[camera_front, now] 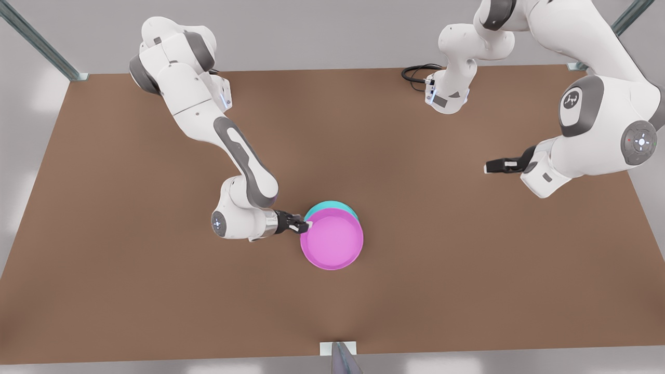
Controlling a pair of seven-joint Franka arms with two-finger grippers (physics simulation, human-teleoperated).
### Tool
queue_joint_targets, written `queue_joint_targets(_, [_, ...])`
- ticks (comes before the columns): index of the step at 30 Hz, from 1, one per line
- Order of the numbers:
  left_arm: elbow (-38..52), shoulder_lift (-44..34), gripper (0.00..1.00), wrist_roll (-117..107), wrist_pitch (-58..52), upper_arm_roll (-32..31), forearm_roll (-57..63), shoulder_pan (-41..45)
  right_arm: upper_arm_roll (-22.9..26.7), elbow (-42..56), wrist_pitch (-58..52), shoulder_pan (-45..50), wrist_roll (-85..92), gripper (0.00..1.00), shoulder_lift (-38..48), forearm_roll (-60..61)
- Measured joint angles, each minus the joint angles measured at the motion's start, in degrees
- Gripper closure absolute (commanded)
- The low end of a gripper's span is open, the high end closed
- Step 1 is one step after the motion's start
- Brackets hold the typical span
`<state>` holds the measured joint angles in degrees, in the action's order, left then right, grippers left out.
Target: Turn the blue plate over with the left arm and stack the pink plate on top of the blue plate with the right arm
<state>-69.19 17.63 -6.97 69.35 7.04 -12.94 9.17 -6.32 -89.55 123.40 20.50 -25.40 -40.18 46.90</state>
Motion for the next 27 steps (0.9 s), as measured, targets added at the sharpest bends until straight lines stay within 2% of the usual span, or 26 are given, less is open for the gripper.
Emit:
queue_joint_targets(5, [0.0,0.0,0.00,0.0,0.9,0.0,0.0,0.0,0.1,-0.7,-1.3,-1.4,-0.3,0.00,2.6,0.0])
queue_joint_targets(6, [0.0,0.0,0.00,0.0,1.1,0.1,0.0,0.0,1.0,-0.9,-2.4,-2.1,-0.4,0.00,4.2,-0.1])
queue_joint_targets(7, [0.0,-0.3,0.00,0.1,1.1,0.4,0.1,0.1,4.0,-0.9,-4.5,-2.3,-0.4,0.00,6.7,-0.5])
queue_joint_targets(8, [0.0,-0.4,0.00,0.1,1.2,0.7,0.1,0.0,7.5,0.5,-7.6,-3.0,-0.4,0.00,9.6,-3.7])
queue_joint_targets(10, [0.0,-0.7,0.00,0.2,1.3,0.6,0.7,0.0,10.8,10.1,-16.3,-8.1,0.4,0.00,12.0,-14.3])
queue_joint_targets(14, [1.9,-0.3,0.00,1.7,1.2,0.7,2.5,0.2,11.8,22.6,-30.7,-11.3,4.0,0.00,13.7,-35.5])
queue_joint_targets(16, [2.2,-0.3,0.00,2.5,1.2,0.8,3.1,0.2,11.5,24.9,-35.9,-11.4,5.6,0.00,18.0,-42.0])
queue_joint_targets(17, [2.3,-0.3,0.00,2.9,1.3,0.9,3.4,0.1,11.3,24.9,-38.0,-12.0,6.4,0.00,21.0,-44.2])
queue_joint_targets(21, [3.3,-0.1,0.00,4.1,1.2,2.4,3.8,0.0,10.4,13.8,-42.8,-12.8,8.9,0.00,32.6,-48.9])
queue_joint_targets(27, [4.0,0.4,0.00,5.3,0.7,2.5,3.9,0.1,10.2,10.2,-44.7,-12.9,11.8,0.00,35.1,-50.8])
